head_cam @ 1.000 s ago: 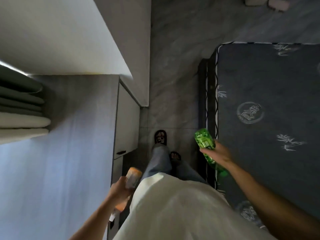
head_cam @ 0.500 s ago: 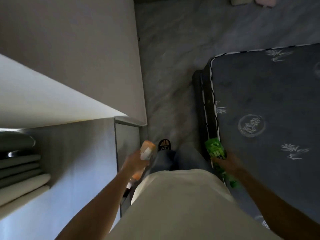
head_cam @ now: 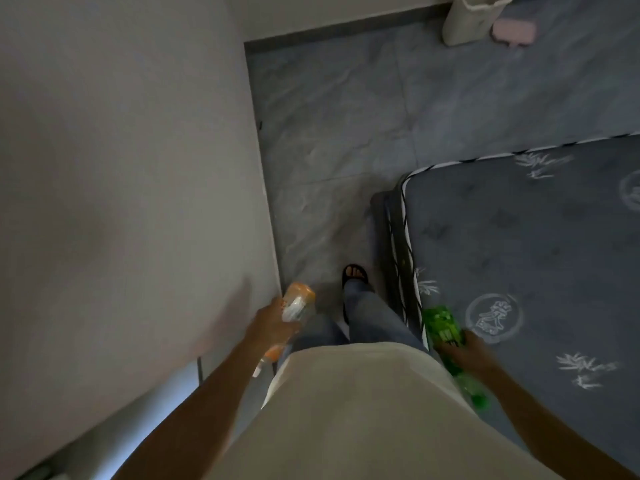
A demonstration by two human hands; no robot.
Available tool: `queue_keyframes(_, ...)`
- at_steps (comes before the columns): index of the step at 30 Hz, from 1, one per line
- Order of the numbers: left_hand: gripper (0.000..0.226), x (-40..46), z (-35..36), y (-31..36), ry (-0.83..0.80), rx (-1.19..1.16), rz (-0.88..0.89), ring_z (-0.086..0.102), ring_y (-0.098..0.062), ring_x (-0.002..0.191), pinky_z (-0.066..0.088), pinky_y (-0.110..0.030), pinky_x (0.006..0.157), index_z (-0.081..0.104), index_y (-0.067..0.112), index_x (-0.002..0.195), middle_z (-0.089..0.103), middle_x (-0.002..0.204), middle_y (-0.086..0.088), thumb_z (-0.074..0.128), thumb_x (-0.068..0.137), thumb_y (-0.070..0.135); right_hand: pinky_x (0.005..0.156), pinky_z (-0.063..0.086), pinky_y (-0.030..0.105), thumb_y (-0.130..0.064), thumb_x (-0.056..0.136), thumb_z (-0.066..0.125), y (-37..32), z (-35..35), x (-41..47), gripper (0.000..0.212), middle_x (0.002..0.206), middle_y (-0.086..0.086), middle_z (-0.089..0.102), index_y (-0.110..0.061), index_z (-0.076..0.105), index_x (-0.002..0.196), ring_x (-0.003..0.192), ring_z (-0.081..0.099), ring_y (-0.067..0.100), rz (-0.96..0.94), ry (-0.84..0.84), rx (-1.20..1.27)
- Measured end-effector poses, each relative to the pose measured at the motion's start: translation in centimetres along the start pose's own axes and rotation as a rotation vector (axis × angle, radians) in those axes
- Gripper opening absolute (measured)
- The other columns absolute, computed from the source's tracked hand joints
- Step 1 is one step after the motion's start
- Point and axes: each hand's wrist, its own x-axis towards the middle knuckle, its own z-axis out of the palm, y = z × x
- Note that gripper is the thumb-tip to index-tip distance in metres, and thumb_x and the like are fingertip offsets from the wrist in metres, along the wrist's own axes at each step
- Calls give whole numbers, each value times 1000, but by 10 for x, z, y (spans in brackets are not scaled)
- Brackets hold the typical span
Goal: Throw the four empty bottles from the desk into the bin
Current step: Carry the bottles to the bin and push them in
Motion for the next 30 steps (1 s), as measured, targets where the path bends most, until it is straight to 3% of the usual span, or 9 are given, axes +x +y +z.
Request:
queue_keyframes(5,72,16,-33,8,2,21,-114,65,-35,113,44,-30,81,46,19,140,65,129,-12,77,81,48,88,50,41,-49,79,76,-103,-62,50,64,115,19,67,-11,55,126,105,64,37,-81,9,-23)
queue_keyframes(9,67,36,-60,11,-42,51,-202,62,-33,120,41,-27,82,47,17,138,64,133,-12,75,83,43,86,52,40,-53,75,77,-196,-102,82,64,110,14,70,-17,59,124,102,66,35,-207,36,11)
queue_keyframes(15,66,87,-116,43,-53,10,-262,63,-34,114,41,-31,79,49,16,137,63,130,-15,71,84,48,78,47,36,-56,74,77,-308,-140,121,60,104,11,69,-18,59,117,102,66,36,-290,82,-20)
queue_keyframes(17,66,107,-144,63,-39,21,-253,62,-33,110,40,-32,80,50,16,136,62,130,-16,70,82,49,78,46,35,-54,75,77,-327,-148,128,60,103,10,67,-17,58,119,103,66,35,-272,76,-21)
queue_keyframes(19,63,131,-177,90,-30,13,-241,58,-28,94,41,-33,76,53,19,130,63,127,-15,69,77,49,79,47,35,-51,76,78,-342,-154,134,62,103,10,66,-16,58,122,103,66,35,-234,58,4)
queue_keyframes(22,52,171,-226,140,-26,39,-156,54,-24,82,43,-31,68,54,21,118,66,120,-14,70,74,44,88,54,48,-44,77,80,-355,-161,144,63,112,16,68,-12,57,126,104,65,37,-162,35,69)
queue_keyframes(24,57,195,-255,181,-14,92,-74,56,-25,85,43,-32,71,52,18,124,65,118,-12,70,77,44,91,54,53,-40,78,80,-354,-167,147,60,111,19,67,-10,57,125,103,65,38,-115,29,107)
queue_keyframes(30,56,261,-314,332,-41,126,136,63,-19,80,45,-28,61,53,23,124,66,106,-5,69,75,45,78,51,40,-38,83,76,-337,-184,147,48,99,17,67,-9,56,115,89,64,32,60,36,182)
